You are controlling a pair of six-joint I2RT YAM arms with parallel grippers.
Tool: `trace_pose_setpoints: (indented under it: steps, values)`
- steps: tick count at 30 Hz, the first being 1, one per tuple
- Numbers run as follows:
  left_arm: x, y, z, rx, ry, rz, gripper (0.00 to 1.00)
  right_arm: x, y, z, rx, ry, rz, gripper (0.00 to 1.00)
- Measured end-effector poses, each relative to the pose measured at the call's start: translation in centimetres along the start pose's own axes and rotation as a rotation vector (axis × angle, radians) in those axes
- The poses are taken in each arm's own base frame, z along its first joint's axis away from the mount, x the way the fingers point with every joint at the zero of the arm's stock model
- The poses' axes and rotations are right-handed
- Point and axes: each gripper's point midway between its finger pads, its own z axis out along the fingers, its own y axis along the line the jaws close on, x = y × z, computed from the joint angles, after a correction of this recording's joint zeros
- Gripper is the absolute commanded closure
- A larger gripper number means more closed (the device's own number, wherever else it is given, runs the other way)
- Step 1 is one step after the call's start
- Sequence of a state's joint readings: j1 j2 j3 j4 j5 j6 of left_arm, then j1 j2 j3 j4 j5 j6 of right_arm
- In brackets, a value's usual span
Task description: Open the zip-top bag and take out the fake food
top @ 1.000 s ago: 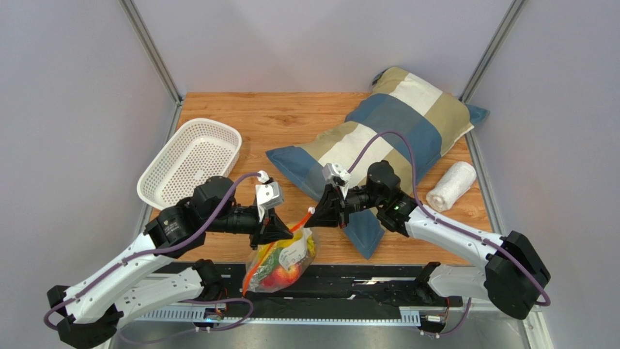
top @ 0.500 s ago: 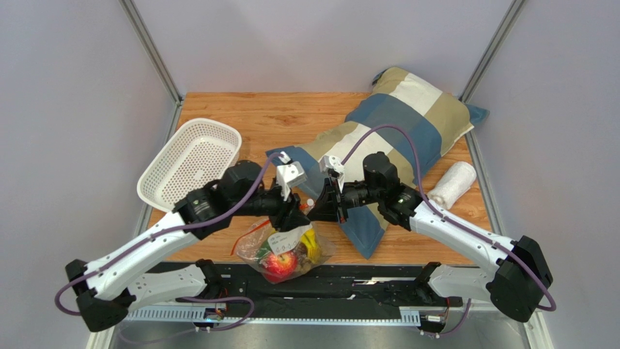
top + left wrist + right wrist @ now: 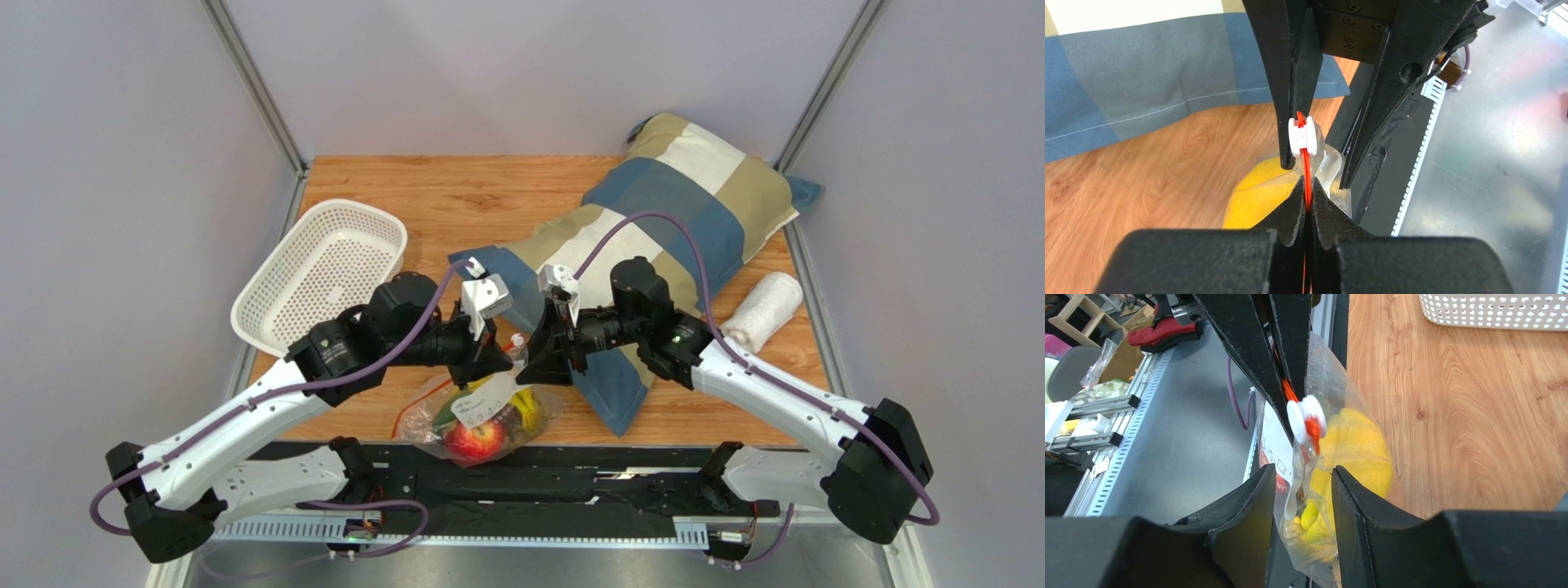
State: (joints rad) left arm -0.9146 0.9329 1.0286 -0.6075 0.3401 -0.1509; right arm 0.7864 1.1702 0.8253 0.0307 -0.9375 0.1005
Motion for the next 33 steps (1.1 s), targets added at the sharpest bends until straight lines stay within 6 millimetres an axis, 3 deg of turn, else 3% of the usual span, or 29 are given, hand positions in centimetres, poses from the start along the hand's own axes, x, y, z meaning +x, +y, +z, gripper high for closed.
trace_pose_setpoints:
  steps: [2, 3, 4, 6, 7, 10, 15, 21, 26, 33]
  values:
    - [0.0, -0.1, 0.0, 0.007, -0.001, 0.001, 1.00, -0.2, 0.2, 0.2, -0.014, -0.005, -0.008, 0.67]
    - [0.0, -0.2, 0.0, 0.010, -0.001, 0.001, 1.00, -0.2, 0.2, 0.4, -0.018, -0.005, -0.007, 0.89]
    - [0.0, -0.3, -0.1, 0.017, 0.000, 0.001, 1.00, -0.2, 0.1, 0.5, -0.020, -0.005, -0.006, 1.00]
    - [0.0, -0.4, -0.1, 0.021, -0.001, 0.002, 0.97, -0.3, 0.0, 0.8, -0.031, -0.002, -0.003, 1.00]
    - [0.0, -0.3, -0.3, 0.018, -0.004, 0.004, 0.75, -0.3, -0.1, 0.9, -0.034, 0.001, 0.007, 1.00]
    - [-0.4, -0.5, -0.8, 0.016, -0.027, 0.015, 0.58, -0.4, -0.3, 1.2, -0.038, 0.001, 0.011, 1.00]
    - [-2.8, -1.3, -2.5, 0.026, -0.148, 0.049, 0.60, -0.4, -0.3, 1.2, -0.032, 0.001, 0.011, 1.00]
    - [-4.9, -1.1, -2.2, 0.007, -0.170, 0.044, 0.60, -0.4, -0.4, 1.2, -0.029, 0.001, 0.011, 1.00]
    - [-4.5, 0.3, -0.7, -0.031, -0.123, -0.009, 0.60, -0.2, -0.4, 1.2, -0.028, 0.007, 0.019, 1.00]
    - [-4.1, 0.8, -0.6, -0.053, -0.109, -0.048, 0.62, -0.4, -0.3, 1.1, -0.022, 0.003, 0.012, 1.00]
